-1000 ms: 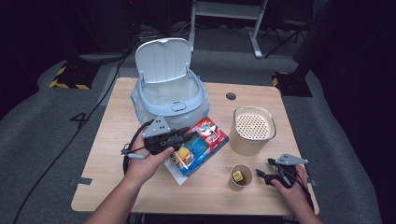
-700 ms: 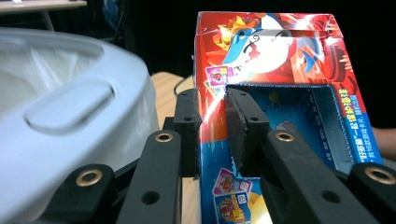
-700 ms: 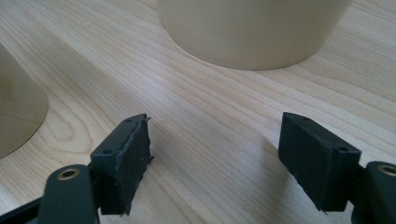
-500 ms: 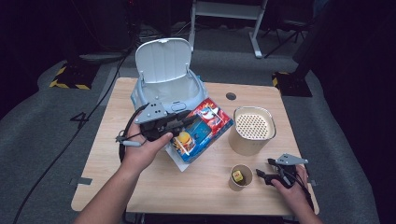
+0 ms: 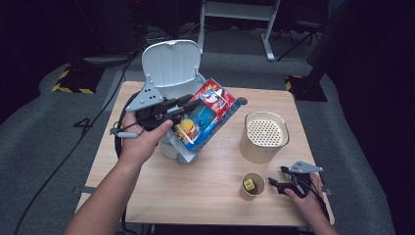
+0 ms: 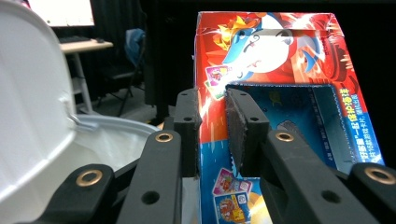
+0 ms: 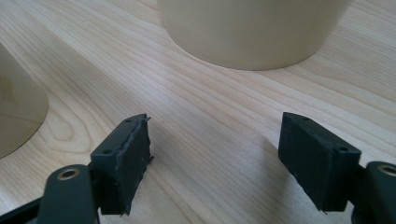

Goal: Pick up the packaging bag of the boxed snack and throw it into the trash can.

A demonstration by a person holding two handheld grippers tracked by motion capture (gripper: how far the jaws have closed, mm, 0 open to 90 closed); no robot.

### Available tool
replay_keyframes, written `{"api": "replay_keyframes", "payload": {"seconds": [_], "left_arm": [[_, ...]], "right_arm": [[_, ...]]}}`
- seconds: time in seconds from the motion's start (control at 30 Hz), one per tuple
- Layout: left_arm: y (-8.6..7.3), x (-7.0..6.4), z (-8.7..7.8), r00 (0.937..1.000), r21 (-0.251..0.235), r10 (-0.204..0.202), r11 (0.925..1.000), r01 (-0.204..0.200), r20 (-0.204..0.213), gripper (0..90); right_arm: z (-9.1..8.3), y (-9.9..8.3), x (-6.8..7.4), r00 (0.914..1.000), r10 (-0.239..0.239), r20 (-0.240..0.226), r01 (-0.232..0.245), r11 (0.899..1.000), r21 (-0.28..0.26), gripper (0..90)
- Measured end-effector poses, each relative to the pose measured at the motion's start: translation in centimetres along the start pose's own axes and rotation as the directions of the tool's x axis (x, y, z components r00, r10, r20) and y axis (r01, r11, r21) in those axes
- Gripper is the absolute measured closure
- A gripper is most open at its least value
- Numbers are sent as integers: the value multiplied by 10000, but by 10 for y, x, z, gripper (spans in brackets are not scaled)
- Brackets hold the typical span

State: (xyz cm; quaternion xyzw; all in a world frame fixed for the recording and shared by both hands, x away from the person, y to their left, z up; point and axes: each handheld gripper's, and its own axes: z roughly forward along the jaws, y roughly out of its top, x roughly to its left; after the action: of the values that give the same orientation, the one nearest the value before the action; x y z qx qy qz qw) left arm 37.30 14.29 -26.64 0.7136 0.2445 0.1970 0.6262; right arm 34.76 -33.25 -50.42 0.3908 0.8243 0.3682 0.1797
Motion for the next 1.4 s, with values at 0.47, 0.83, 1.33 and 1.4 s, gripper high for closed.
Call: {"api": "replay_keyframes", "payload": {"seconds": [0.47, 0.83, 1.33, 1.4], "left_arm": [[34, 31, -3, 9958, -723, 145, 9972, -211, -908, 750], [48, 56, -1, 9778, -1185, 106, 9923, -361, -2091, 749], [44, 83, 25, 9507, -1228, 275, 9901, -685, -3089, 749], [43, 85, 27, 9496, -1207, 214, 9907, -621, -3129, 749]], "right_arm": [[0, 0, 0, 10000, 6, -13, -6, 10000, 2, 252], [0, 0, 0, 10000, 6, -13, -6, 10000, -1, 252], [0, 0, 0, 10000, 6, -13, -6, 10000, -1, 252], [0, 0, 0, 10000, 7, -14, -7, 10000, 0, 251]]}}
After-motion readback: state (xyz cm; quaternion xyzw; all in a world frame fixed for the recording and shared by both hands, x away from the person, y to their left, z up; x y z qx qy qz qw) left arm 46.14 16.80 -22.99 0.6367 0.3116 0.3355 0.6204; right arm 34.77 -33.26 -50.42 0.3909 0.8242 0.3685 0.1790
